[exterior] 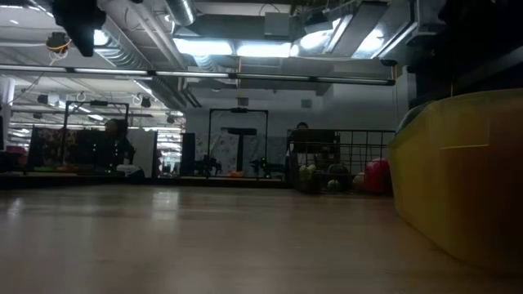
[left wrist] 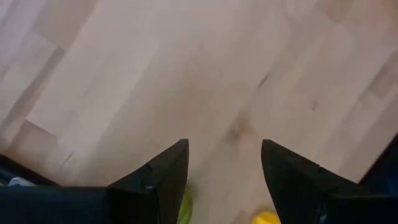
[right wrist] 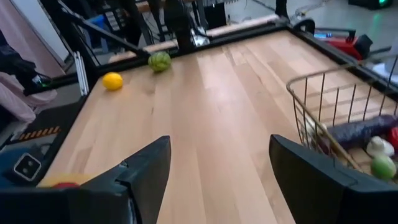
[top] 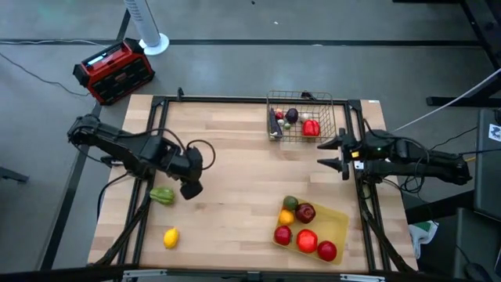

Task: Sort produce into baskets
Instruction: Put the chayote into the basket

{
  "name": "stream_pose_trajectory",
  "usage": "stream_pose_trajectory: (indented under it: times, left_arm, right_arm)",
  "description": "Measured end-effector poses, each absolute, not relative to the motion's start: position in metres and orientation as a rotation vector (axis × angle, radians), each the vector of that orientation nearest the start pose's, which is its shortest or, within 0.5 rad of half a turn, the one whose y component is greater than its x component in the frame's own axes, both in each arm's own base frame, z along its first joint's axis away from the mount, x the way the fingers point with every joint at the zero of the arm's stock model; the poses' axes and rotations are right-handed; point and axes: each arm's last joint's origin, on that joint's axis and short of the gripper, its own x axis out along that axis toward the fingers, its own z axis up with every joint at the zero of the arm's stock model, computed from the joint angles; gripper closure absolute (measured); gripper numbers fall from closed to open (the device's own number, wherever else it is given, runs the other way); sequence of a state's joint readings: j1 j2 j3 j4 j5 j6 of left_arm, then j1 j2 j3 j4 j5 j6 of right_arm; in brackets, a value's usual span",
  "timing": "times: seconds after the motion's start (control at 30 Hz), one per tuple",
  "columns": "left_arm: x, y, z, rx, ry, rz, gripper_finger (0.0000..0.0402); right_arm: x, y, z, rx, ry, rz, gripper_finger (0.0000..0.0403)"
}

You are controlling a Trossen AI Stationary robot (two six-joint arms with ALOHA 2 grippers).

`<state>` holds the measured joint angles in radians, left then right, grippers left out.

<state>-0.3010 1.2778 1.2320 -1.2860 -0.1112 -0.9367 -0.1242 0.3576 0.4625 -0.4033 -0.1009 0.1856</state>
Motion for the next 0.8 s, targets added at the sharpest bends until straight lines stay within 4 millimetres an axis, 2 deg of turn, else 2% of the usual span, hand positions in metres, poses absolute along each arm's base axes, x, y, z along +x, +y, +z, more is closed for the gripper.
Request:
stream_pose_trajectory:
  times: [0.4,0.6,0.8]
  left_arm:
    - [0.200,-0.079,0.311,-0.510,1.254,0.397,0.0206]
    - [0.199,-0.081,0.311,-0.643,1.232,0.494,0.0206]
    - [0.185,-0.085,0.310,-0.594,1.338,0.502,0.0205]
  right_arm:
    - [0.100,-0.010,0.248,0.222,0.345,-0.060,0.0134]
    - [0.100,-0.010,0.248,0.222,0.345,-0.061,0.0134]
    - [0.100,-0.010,0.248,0.222,0.345,-0.061,0.0134]
